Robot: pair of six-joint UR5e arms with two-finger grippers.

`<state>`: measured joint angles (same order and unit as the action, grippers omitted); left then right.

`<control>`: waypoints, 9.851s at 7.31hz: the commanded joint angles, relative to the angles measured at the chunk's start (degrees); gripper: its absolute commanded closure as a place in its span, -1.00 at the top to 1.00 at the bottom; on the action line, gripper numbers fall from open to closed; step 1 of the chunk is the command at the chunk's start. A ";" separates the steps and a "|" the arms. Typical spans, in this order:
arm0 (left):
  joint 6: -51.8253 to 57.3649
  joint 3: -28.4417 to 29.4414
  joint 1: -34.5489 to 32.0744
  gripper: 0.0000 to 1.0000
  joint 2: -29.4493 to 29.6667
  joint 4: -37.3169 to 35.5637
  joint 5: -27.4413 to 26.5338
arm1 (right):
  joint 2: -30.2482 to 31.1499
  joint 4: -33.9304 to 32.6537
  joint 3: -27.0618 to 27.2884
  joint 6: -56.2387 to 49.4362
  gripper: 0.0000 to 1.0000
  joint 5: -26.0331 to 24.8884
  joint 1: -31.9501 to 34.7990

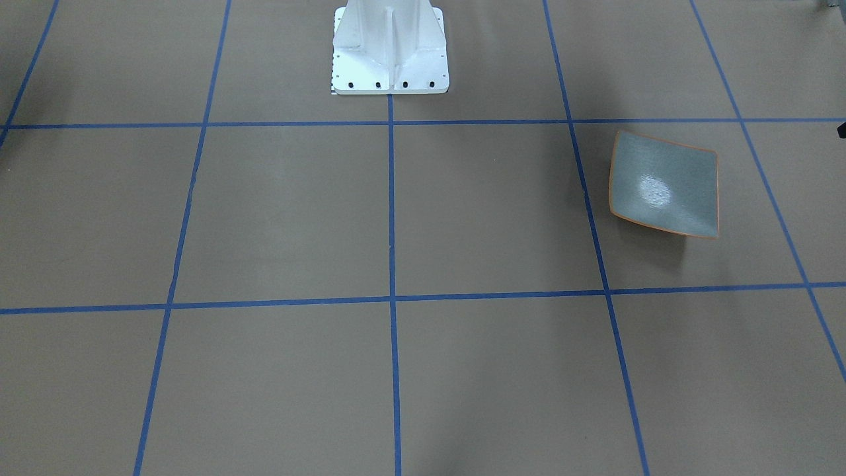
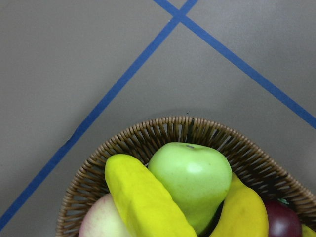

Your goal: Transfer all bananas from basket to plate

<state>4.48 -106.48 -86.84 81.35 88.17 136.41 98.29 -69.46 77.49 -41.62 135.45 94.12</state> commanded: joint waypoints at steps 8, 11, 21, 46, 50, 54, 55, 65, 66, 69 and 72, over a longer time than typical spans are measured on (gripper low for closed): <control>0.00 0.39 0.00 1.00 0.04 -0.01 0.00 | -0.64 -13.64 12.66 0.49 -1.00 1.13 4.92; 0.09 0.31 0.00 1.00 0.48 0.34 0.09 | -5.71 -22.95 15.76 1.54 -1.00 2.09 5.02; -17.92 0.92 4.27 1.00 11.73 31.98 5.96 | -19.00 1.79 32.90 97.92 -1.00 1.95 -21.65; -63.81 0.74 41.48 0.43 36.78 50.96 5.98 | -53.99 -11.22 32.11 146.83 -1.00 -46.15 -68.19; -63.81 0.74 41.48 -0.57 36.87 50.96 6.06 | -53.91 -11.13 32.20 146.48 -1.00 -45.89 -68.37; -65.39 0.66 41.48 -1.00 36.60 51.05 5.98 | -53.03 -9.90 34.72 141.23 1.00 -47.30 -68.28; -65.48 0.66 41.31 -1.00 35.91 51.14 6.06 | -51.64 -9.99 36.40 140.86 1.00 -46.60 -67.07; -44.52 -3.93 31.20 -1.00 -3.63 54.66 3.62 | -17.21 -9.82 41.95 96.21 1.00 -19.66 -38.18; -41.34 -2.96 31.38 -1.00 -6.26 54.66 -1.01 | -12.47 -9.38 41.95 87.76 1.00 -16.31 -33.79; -38.94 0.73 32.08 -0.32 -6.47 54.57 -3.34 | -3.13 -9.46 39.94 62.10 1.00 -9.34 -22.09; -34.64 1.01 31.99 0.98 -6.29 54.74 -4.83 | 1.11 -9.46 34.33 44.14 1.00 -1.37 -10.85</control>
<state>-32.12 -105.40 -54.74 74.93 142.83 132.21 97.88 -78.90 114.60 10.44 130.06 78.04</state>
